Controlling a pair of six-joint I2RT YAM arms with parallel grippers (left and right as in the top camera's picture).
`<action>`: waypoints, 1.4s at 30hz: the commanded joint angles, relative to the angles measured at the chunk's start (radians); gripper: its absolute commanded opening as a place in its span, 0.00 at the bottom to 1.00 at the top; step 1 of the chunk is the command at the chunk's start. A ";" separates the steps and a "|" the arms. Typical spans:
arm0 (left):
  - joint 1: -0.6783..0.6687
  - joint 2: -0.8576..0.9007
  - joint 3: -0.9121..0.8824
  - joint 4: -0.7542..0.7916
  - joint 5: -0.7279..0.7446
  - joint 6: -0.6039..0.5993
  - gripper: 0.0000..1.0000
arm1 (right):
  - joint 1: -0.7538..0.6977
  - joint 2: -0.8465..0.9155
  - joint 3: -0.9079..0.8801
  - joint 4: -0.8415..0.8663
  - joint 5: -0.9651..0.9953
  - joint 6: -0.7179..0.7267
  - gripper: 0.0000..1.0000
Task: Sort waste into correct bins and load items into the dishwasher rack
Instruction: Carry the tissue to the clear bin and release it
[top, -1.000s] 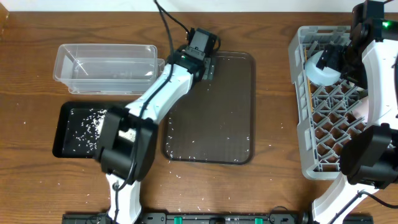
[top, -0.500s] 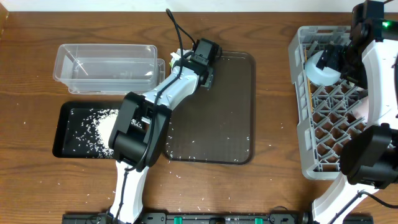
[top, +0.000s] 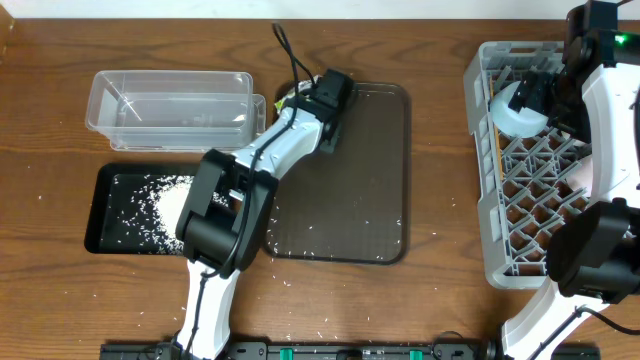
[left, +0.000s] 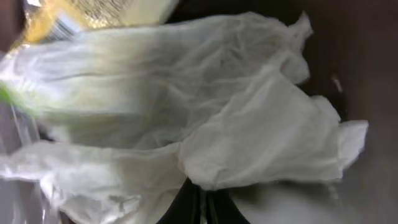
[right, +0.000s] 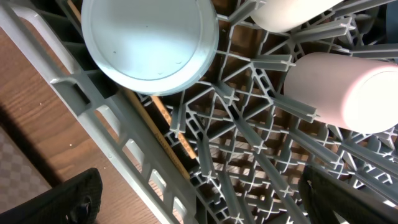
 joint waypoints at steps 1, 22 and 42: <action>-0.039 -0.115 -0.003 -0.063 0.004 -0.033 0.06 | 0.000 -0.021 0.000 -0.001 0.014 0.016 0.99; 0.181 -0.498 -0.004 -0.079 -0.173 -0.388 0.06 | 0.000 -0.021 0.000 -0.001 0.014 0.016 0.99; 0.471 -0.391 -0.014 -0.103 0.267 -0.389 0.59 | 0.000 -0.021 0.000 -0.001 0.014 0.016 0.99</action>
